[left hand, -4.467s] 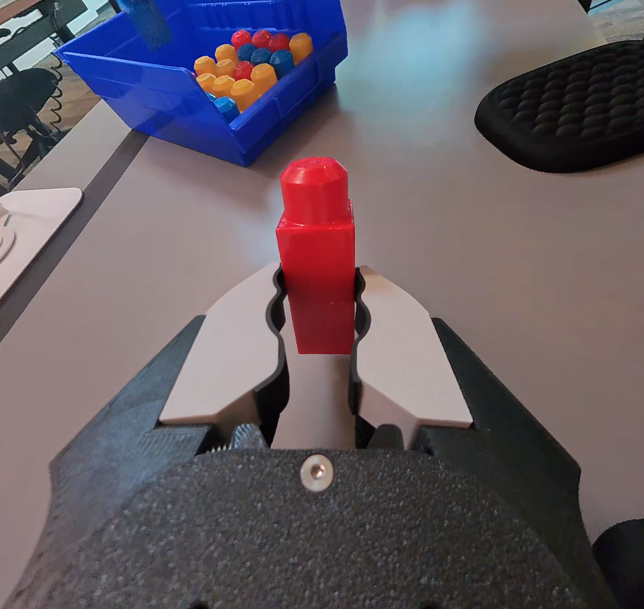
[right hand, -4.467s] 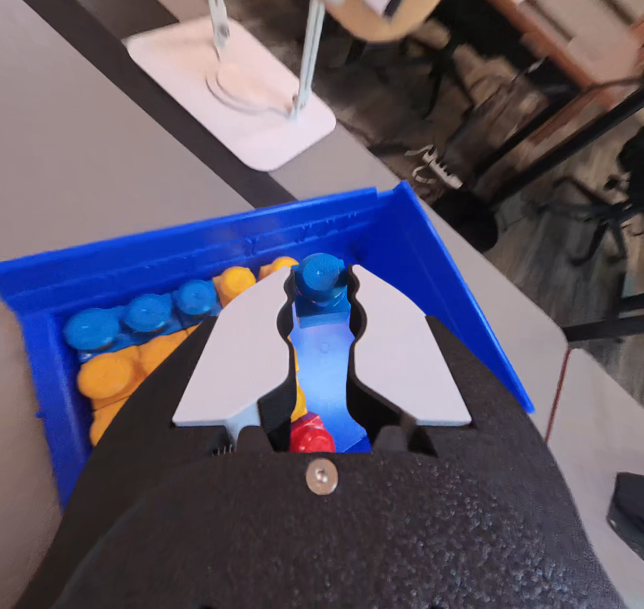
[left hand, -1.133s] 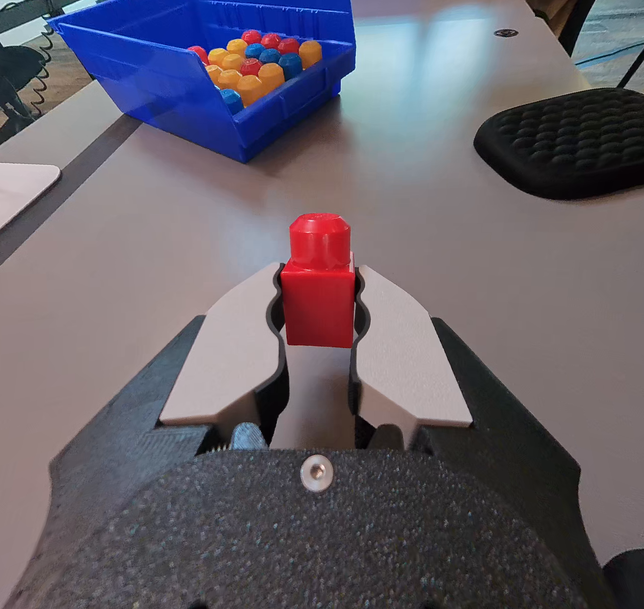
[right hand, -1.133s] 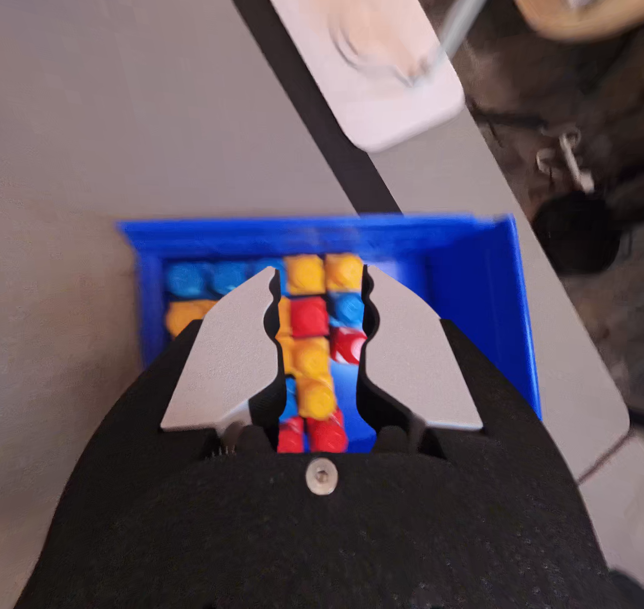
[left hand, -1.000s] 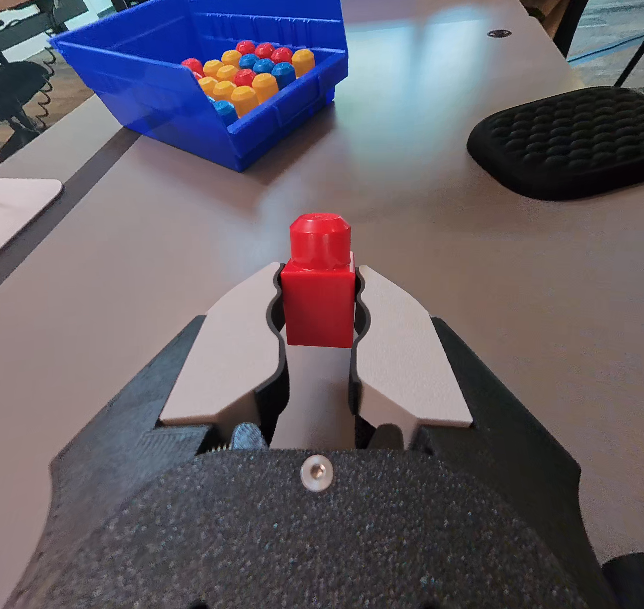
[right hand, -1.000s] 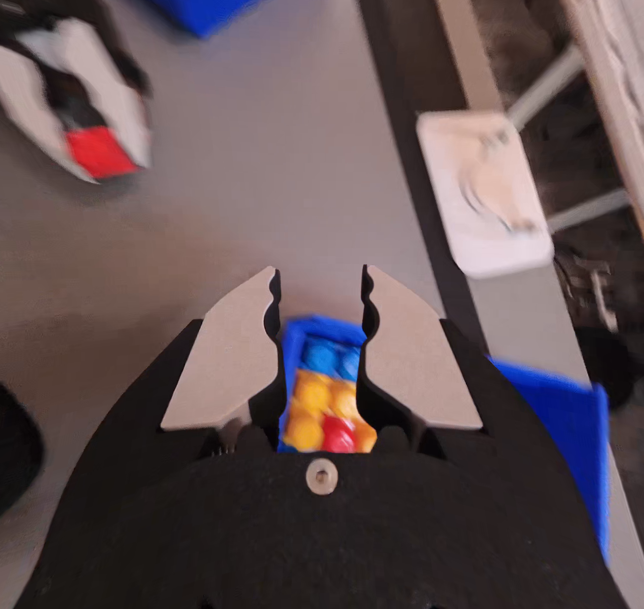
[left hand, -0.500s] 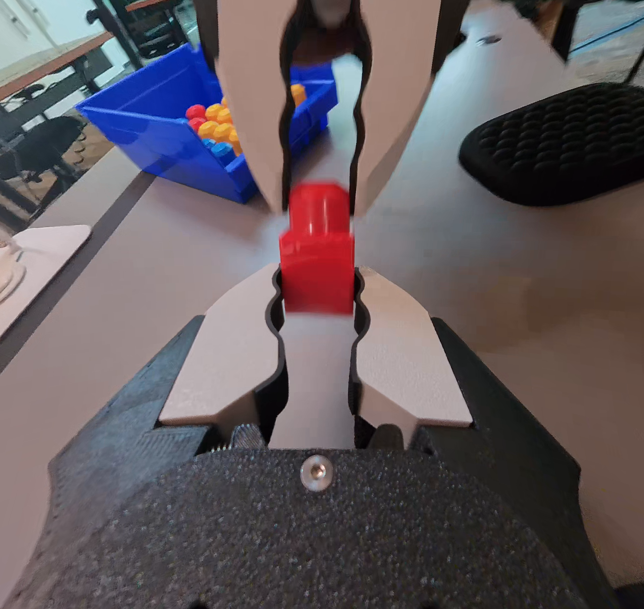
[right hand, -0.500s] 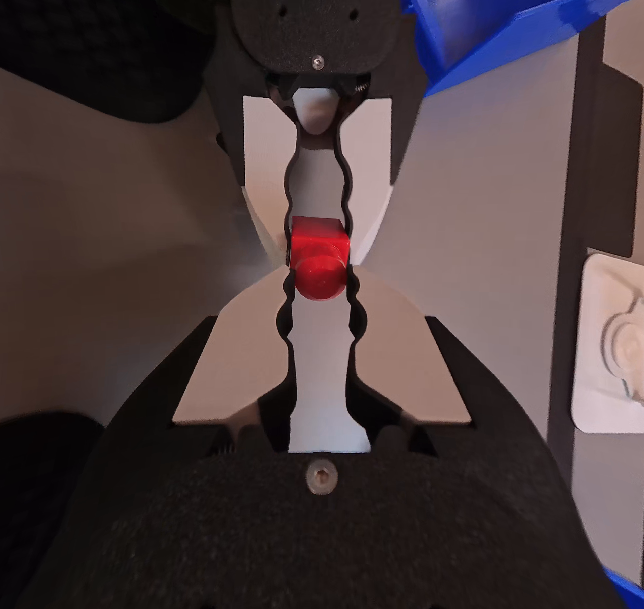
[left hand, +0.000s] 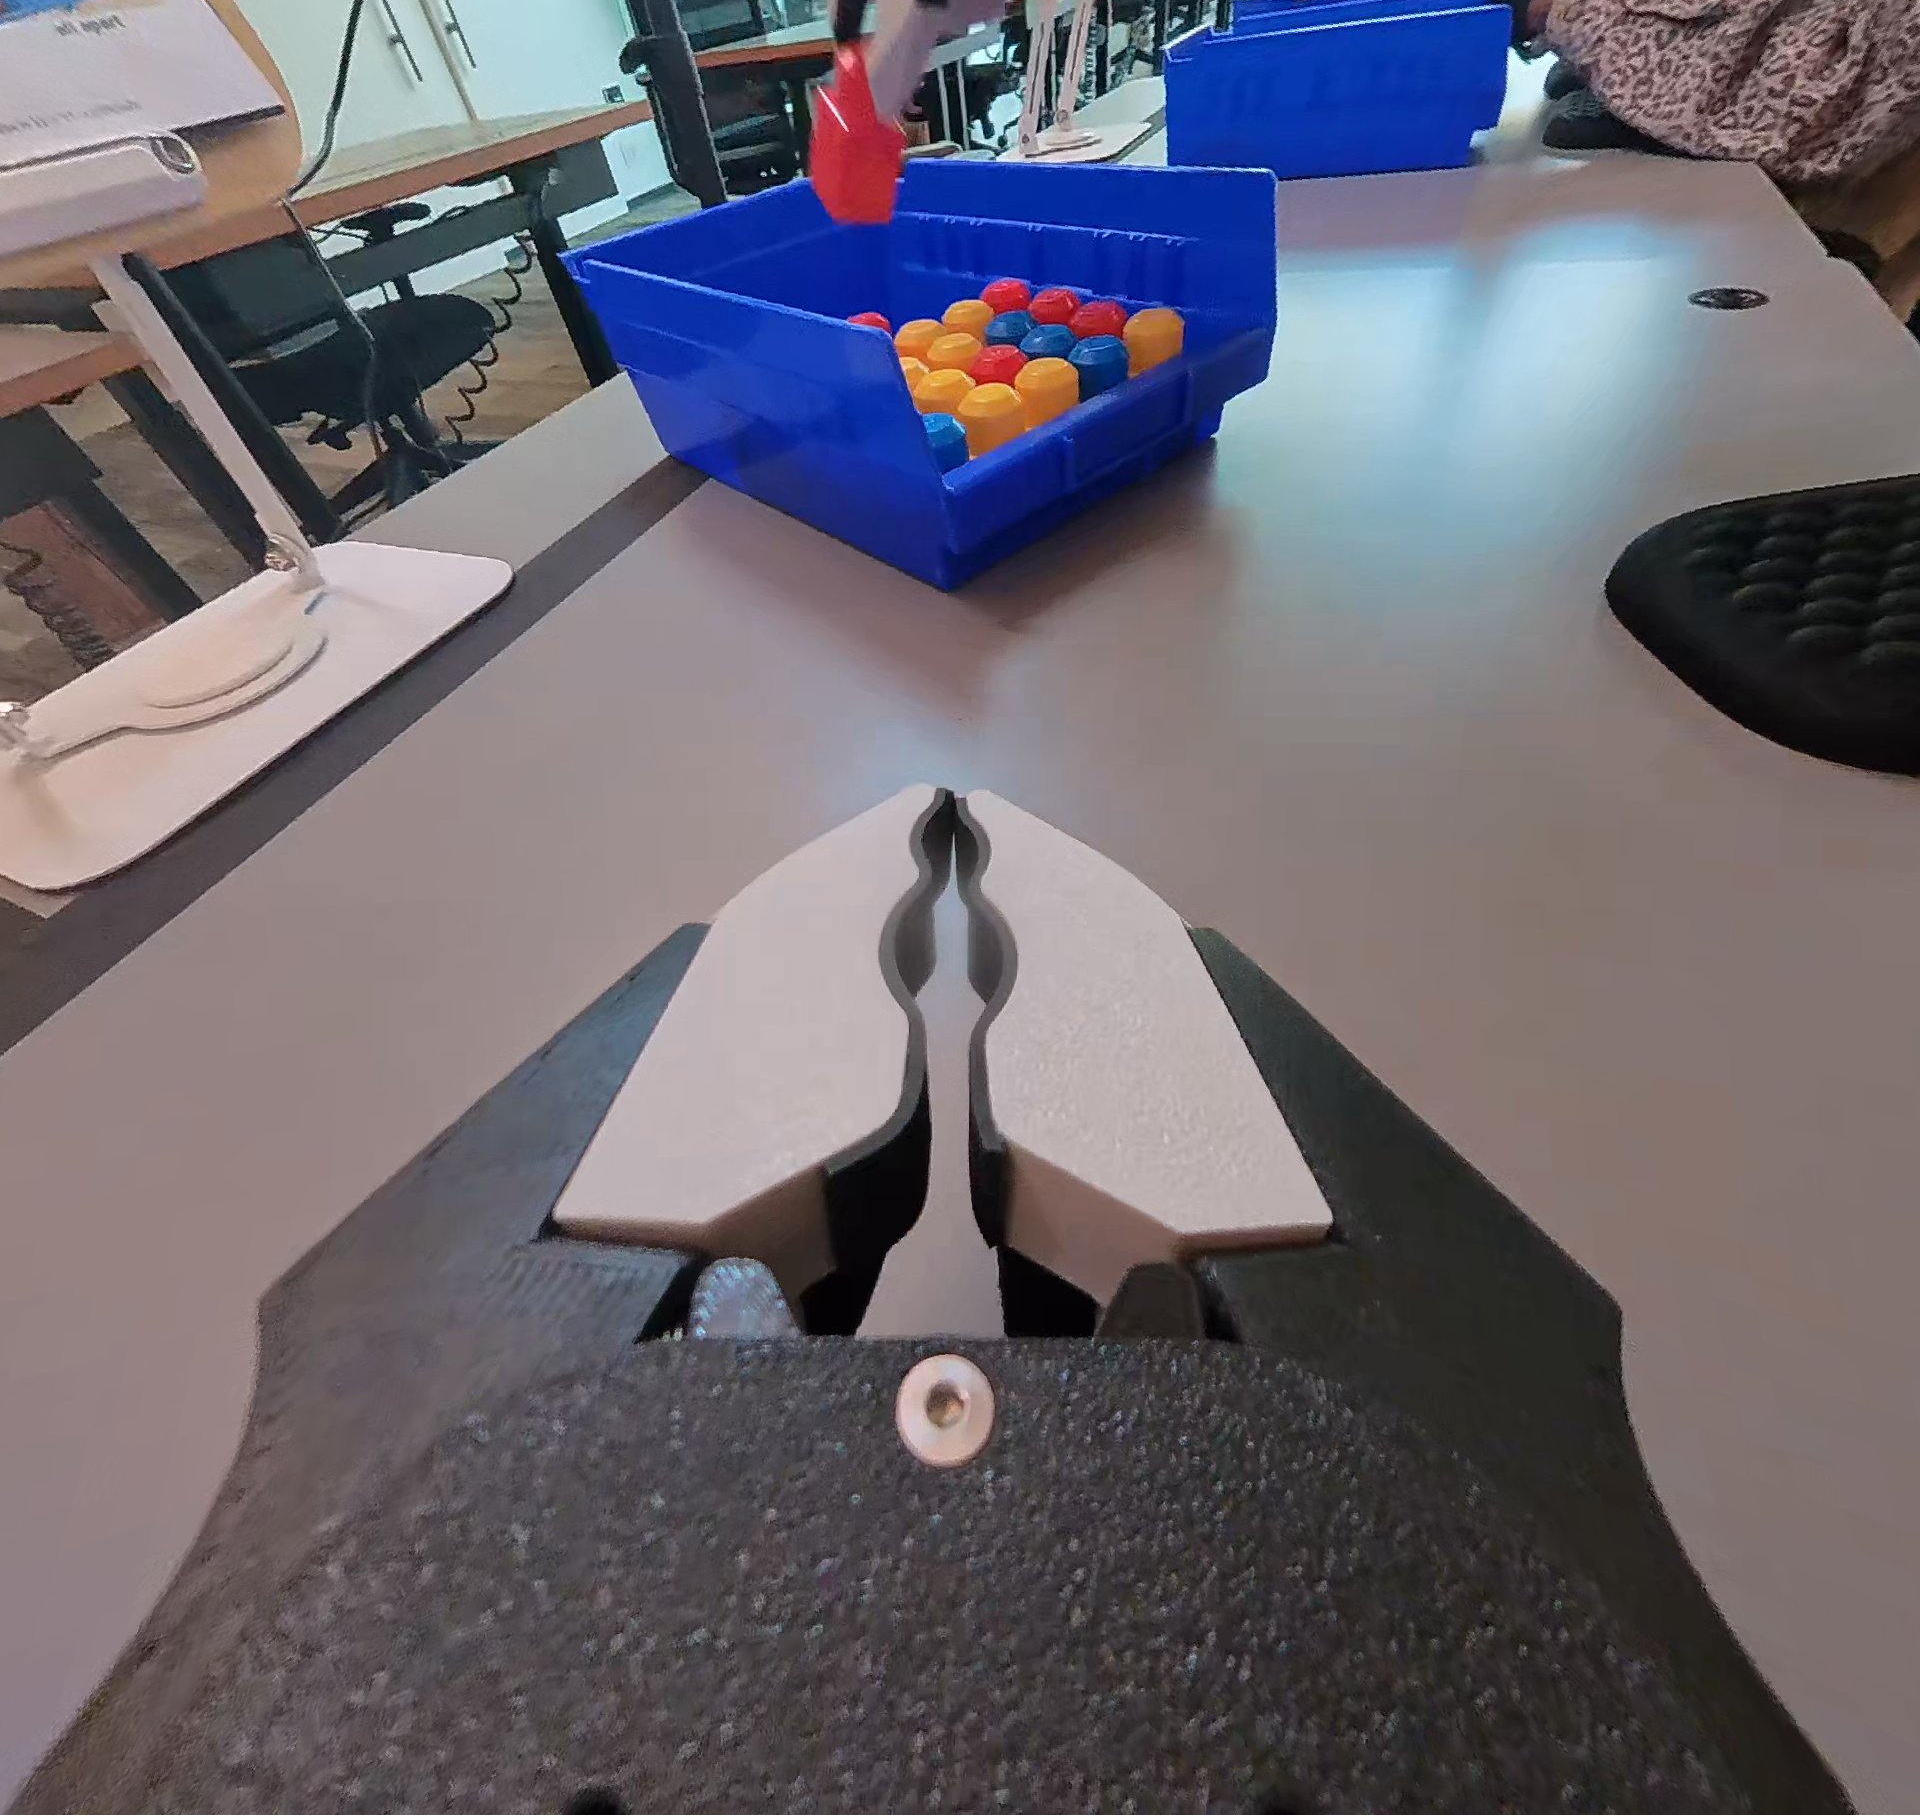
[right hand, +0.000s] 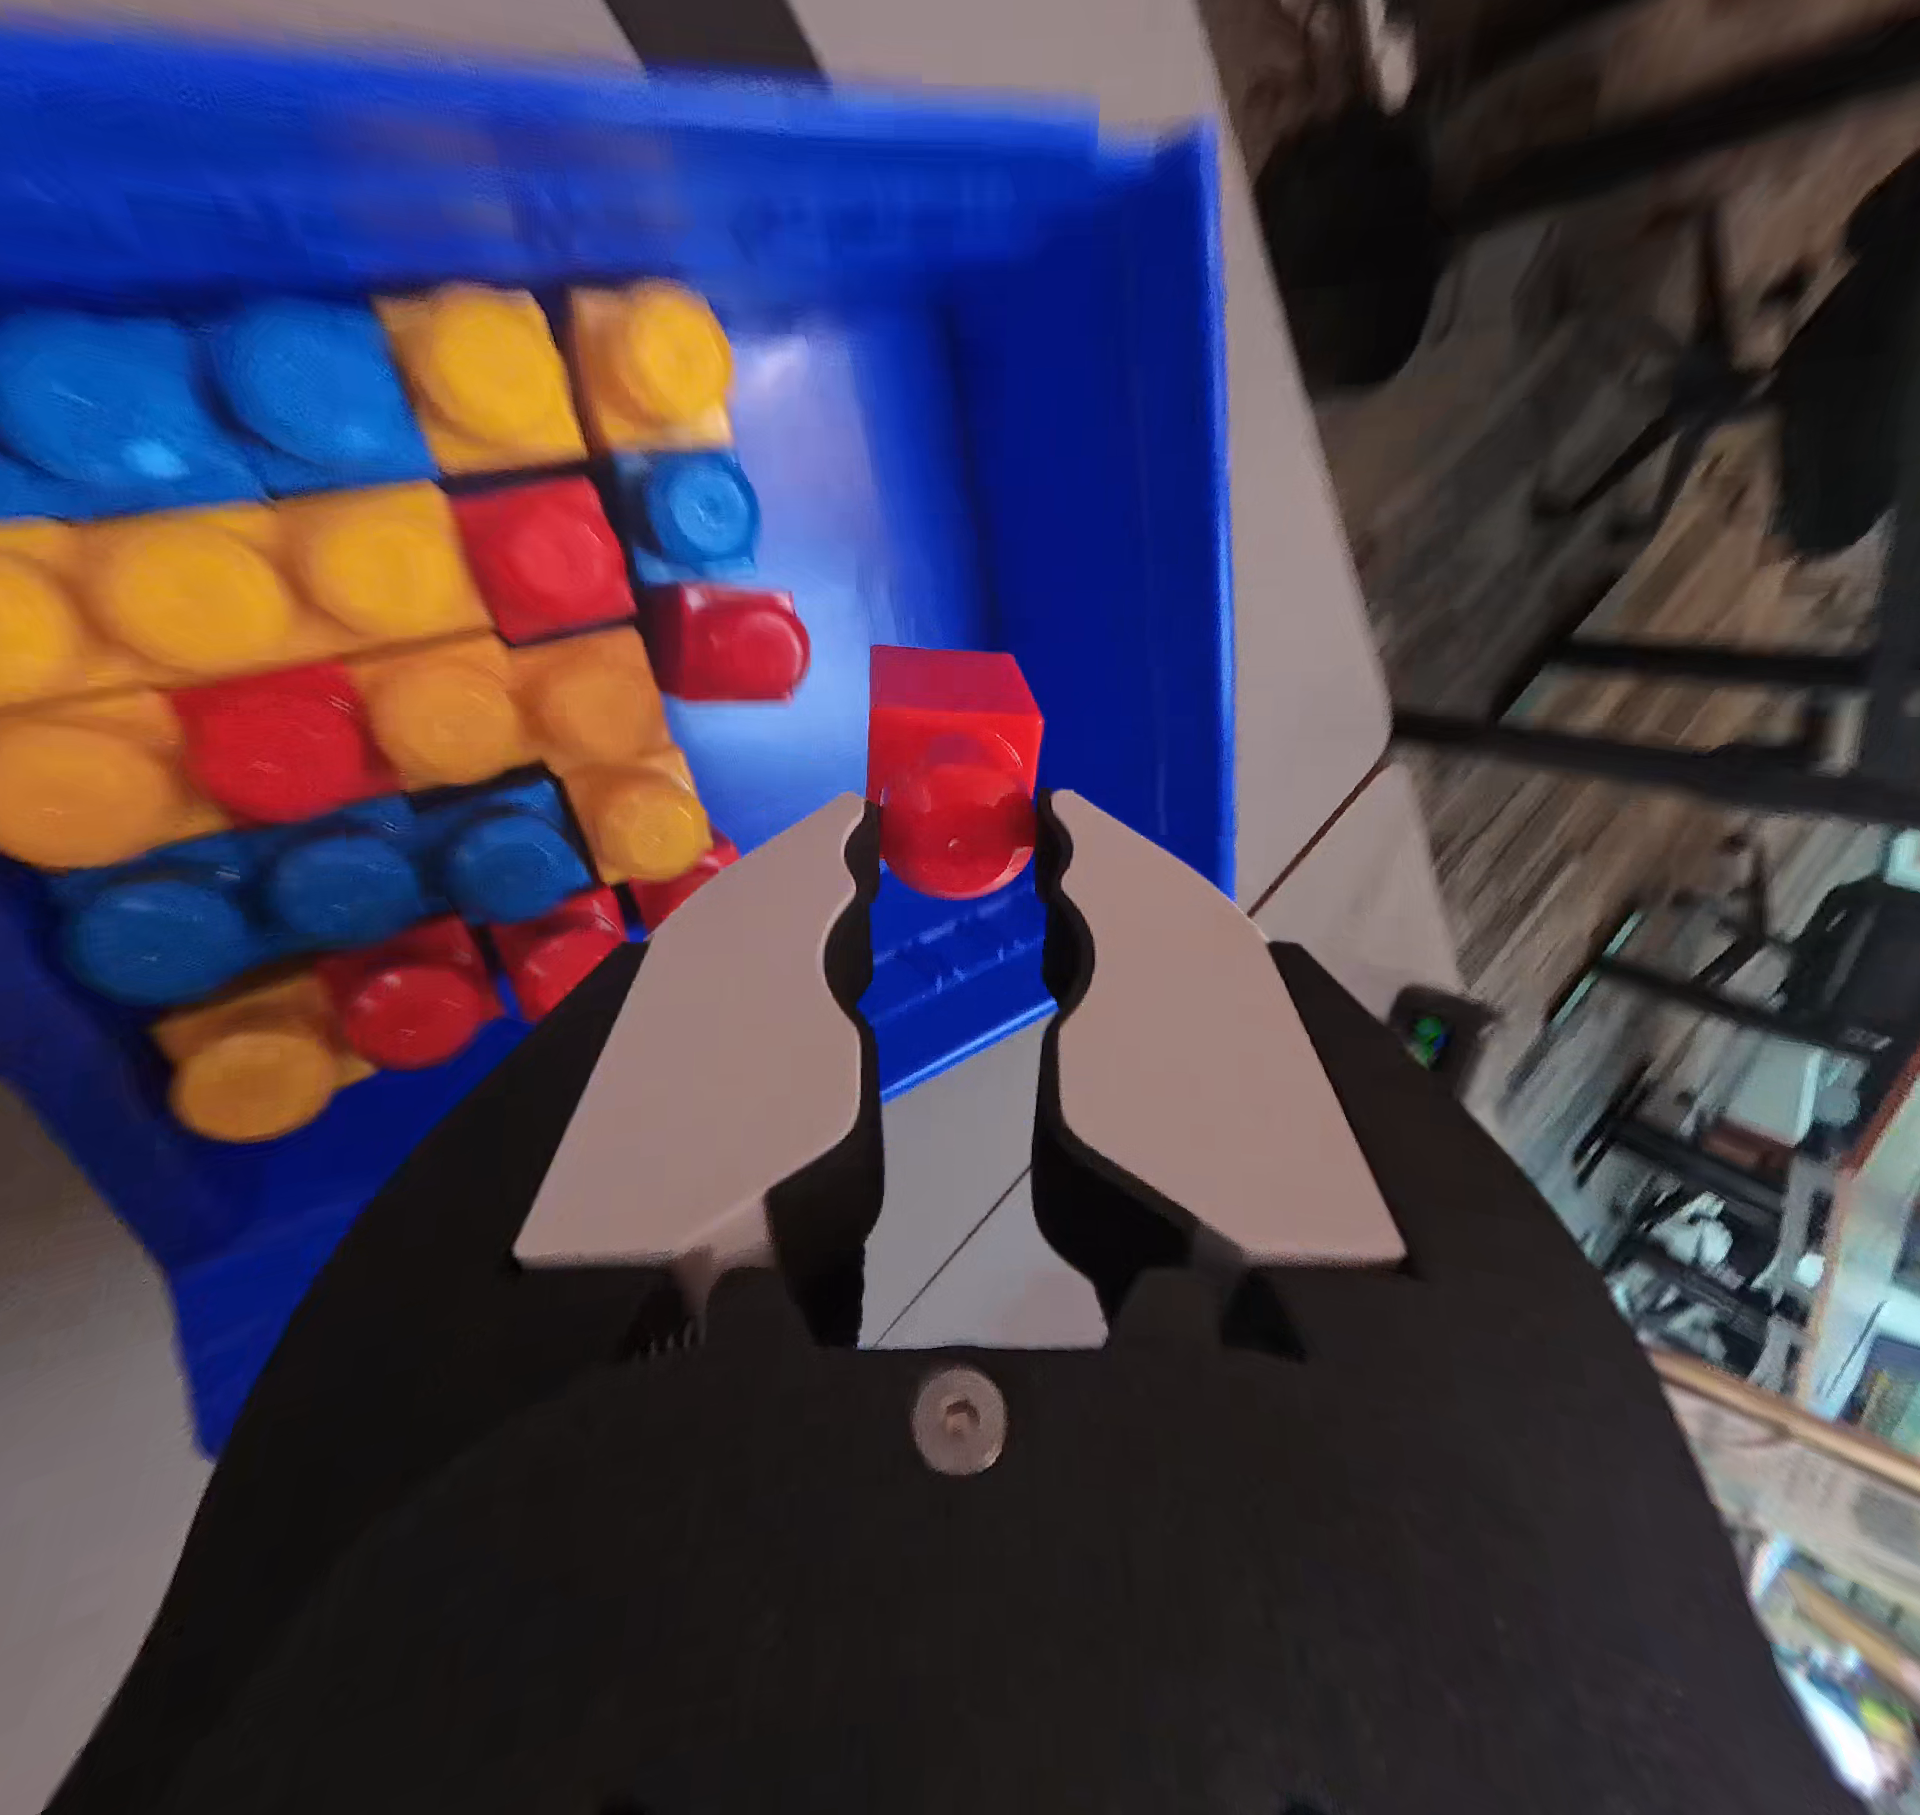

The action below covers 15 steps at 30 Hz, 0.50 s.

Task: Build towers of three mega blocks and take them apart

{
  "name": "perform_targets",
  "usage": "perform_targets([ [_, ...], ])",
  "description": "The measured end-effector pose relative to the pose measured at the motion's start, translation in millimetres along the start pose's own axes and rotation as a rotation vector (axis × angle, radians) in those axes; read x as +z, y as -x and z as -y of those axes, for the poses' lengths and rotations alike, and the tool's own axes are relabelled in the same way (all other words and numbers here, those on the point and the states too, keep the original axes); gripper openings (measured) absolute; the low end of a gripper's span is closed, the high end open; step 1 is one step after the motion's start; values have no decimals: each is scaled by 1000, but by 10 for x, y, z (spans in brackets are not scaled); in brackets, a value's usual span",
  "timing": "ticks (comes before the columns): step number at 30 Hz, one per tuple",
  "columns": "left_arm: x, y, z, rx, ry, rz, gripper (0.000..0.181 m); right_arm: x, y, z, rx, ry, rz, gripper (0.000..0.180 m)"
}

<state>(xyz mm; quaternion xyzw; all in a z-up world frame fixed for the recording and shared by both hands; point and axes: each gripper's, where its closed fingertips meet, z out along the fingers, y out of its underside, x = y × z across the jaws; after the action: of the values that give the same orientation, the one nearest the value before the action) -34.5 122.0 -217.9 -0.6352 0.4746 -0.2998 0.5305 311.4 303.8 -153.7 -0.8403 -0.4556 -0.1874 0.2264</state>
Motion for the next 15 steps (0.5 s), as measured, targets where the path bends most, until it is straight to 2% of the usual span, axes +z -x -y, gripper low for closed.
perform_targets([
  [3,-3,47,-16,-3,-2,20,0,387,33,-329,25,108,86,29],
  [6,-7,86,-39,-13,-1,31,0,608,210,-450,28,146,209,29],
  [12,28,78,-106,-16,16,19,0,723,497,-345,-9,80,399,29],
  [15,43,62,-131,-6,27,15,0,776,520,-314,-25,73,410,29],
])
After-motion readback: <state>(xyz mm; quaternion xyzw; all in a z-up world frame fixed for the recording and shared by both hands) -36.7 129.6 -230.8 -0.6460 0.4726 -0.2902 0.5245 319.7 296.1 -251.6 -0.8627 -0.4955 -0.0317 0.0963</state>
